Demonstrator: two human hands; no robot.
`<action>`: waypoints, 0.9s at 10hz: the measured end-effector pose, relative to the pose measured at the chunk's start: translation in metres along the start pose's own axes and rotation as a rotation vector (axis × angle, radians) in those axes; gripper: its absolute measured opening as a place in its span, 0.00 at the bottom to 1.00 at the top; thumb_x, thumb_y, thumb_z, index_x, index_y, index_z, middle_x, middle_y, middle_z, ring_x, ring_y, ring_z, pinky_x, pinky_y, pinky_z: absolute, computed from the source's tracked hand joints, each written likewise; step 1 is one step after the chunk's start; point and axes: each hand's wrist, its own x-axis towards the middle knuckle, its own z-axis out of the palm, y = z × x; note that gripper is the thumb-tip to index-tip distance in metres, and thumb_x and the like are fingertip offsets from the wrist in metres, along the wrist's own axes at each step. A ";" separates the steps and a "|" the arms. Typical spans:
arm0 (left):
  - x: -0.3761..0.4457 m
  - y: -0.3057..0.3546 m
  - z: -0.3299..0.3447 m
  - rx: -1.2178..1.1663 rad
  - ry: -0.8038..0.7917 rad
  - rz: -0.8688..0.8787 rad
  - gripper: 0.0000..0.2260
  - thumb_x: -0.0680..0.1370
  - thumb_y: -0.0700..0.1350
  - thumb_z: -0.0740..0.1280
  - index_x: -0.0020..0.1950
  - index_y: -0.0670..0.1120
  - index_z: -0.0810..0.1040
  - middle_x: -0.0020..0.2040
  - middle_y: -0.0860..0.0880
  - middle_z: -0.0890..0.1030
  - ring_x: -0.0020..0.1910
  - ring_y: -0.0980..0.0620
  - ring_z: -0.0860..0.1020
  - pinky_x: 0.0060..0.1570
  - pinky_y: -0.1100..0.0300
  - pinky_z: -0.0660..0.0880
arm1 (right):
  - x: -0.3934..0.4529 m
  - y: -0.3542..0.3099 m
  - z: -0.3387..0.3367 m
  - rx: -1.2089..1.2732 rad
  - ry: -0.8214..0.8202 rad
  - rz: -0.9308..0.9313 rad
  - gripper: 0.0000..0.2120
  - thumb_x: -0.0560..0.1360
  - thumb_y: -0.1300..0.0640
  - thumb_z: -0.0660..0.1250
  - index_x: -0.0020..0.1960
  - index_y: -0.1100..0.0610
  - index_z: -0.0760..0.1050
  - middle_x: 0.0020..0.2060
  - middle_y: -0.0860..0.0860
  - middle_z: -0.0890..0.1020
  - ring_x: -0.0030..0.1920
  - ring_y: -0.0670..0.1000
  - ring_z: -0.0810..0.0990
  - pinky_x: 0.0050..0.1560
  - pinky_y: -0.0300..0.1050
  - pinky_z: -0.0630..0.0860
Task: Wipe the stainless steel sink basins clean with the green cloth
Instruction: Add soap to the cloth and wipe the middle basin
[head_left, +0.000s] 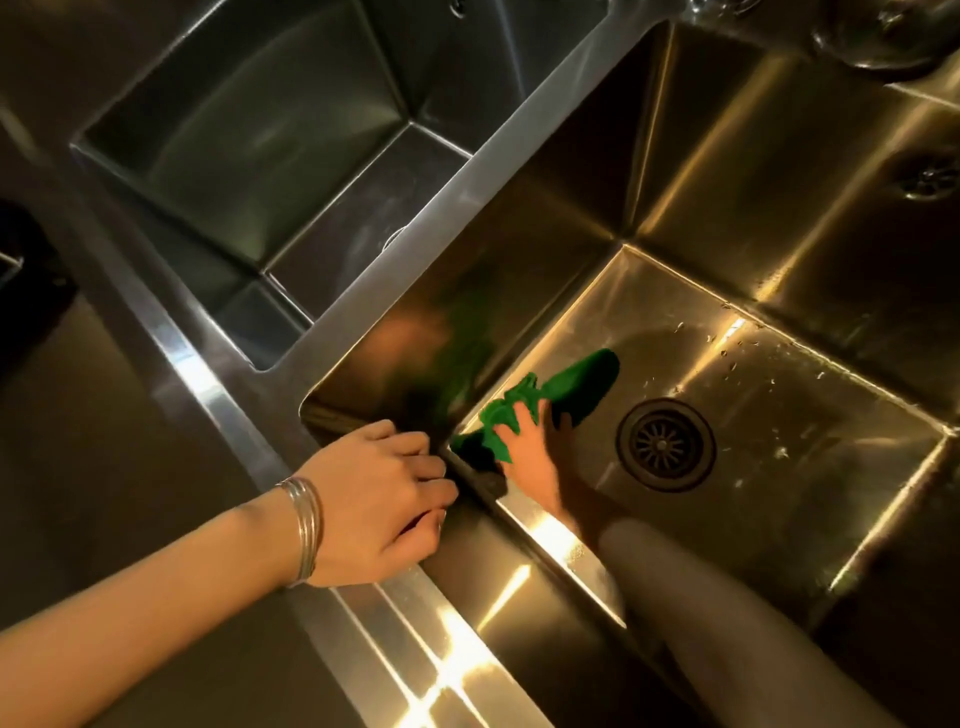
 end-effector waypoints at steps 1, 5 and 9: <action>0.000 0.000 0.001 -0.001 -0.022 -0.005 0.14 0.73 0.54 0.54 0.43 0.53 0.78 0.36 0.56 0.78 0.37 0.53 0.74 0.37 0.59 0.72 | 0.018 -0.035 -0.011 0.108 0.017 0.230 0.20 0.78 0.51 0.55 0.70 0.49 0.64 0.73 0.53 0.59 0.72 0.61 0.55 0.67 0.62 0.57; 0.000 0.001 0.000 -0.037 -0.075 -0.057 0.15 0.73 0.53 0.53 0.41 0.53 0.79 0.35 0.55 0.79 0.36 0.54 0.74 0.37 0.59 0.73 | -0.120 0.027 0.032 -0.077 -0.106 -0.080 0.26 0.59 0.36 0.67 0.53 0.47 0.71 0.56 0.50 0.70 0.55 0.58 0.73 0.46 0.55 0.76; 0.001 -0.001 -0.004 -0.048 -0.148 -0.090 0.17 0.72 0.53 0.51 0.43 0.51 0.79 0.37 0.53 0.79 0.39 0.51 0.74 0.42 0.57 0.73 | -0.005 -0.007 0.051 0.291 -0.008 0.037 0.18 0.75 0.42 0.50 0.59 0.42 0.73 0.58 0.49 0.77 0.61 0.52 0.72 0.67 0.59 0.62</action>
